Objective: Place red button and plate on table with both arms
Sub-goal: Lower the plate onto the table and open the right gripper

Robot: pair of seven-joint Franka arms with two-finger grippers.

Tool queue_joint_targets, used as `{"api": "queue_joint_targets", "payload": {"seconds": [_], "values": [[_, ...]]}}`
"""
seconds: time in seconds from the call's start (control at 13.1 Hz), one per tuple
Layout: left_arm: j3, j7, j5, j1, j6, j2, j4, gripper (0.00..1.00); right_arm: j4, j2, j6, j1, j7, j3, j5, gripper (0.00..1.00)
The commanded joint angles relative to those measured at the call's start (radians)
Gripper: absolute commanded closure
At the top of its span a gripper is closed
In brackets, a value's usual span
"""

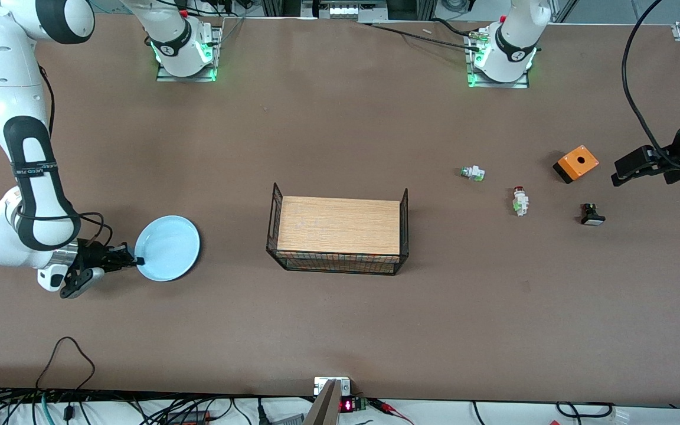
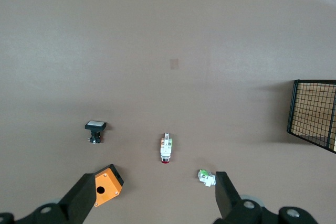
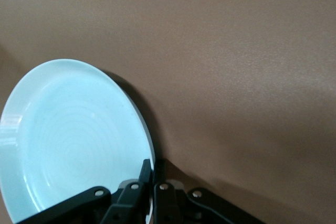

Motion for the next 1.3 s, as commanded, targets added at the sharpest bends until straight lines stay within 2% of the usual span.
{"api": "queue_joint_targets", "payload": {"seconds": [0.0,0.15,0.46,0.61,0.69,0.84,0.99,1.22], "values": [[-0.006,0.017,-0.014,0.009,0.000,-0.021,-0.020,0.00,0.013,0.017,0.007,-0.012,-0.032,0.021,0.022,0.00],[-0.005,0.017,-0.012,0.011,-0.004,-0.021,-0.022,0.00,0.018,0.019,0.003,-0.019,-0.107,0.021,0.033,0.00],[-0.005,0.017,-0.012,0.011,-0.009,-0.021,-0.022,0.00,0.036,0.002,-0.006,-0.008,-0.094,0.021,0.054,0.00],[-0.005,0.017,-0.012,0.011,-0.009,-0.021,-0.022,0.00,0.094,-0.010,-0.087,0.004,-0.048,0.018,0.041,0.00],[-0.005,0.017,-0.012,0.011,-0.008,-0.021,-0.022,0.00,0.148,-0.012,-0.146,0.027,0.012,0.009,0.010,0.00],[-0.005,0.017,-0.012,0.011,-0.008,-0.019,-0.022,0.00,0.304,-0.032,-0.303,0.078,0.270,0.014,-0.140,0.00],[-0.003,0.017,-0.012,0.011,-0.006,-0.019,-0.022,0.00,0.415,-0.044,-0.461,0.115,0.450,0.012,-0.203,0.00],[-0.002,0.017,-0.012,0.011,-0.006,-0.018,-0.022,0.00,0.444,-0.150,-0.600,0.155,0.662,0.015,-0.287,0.00]]}}
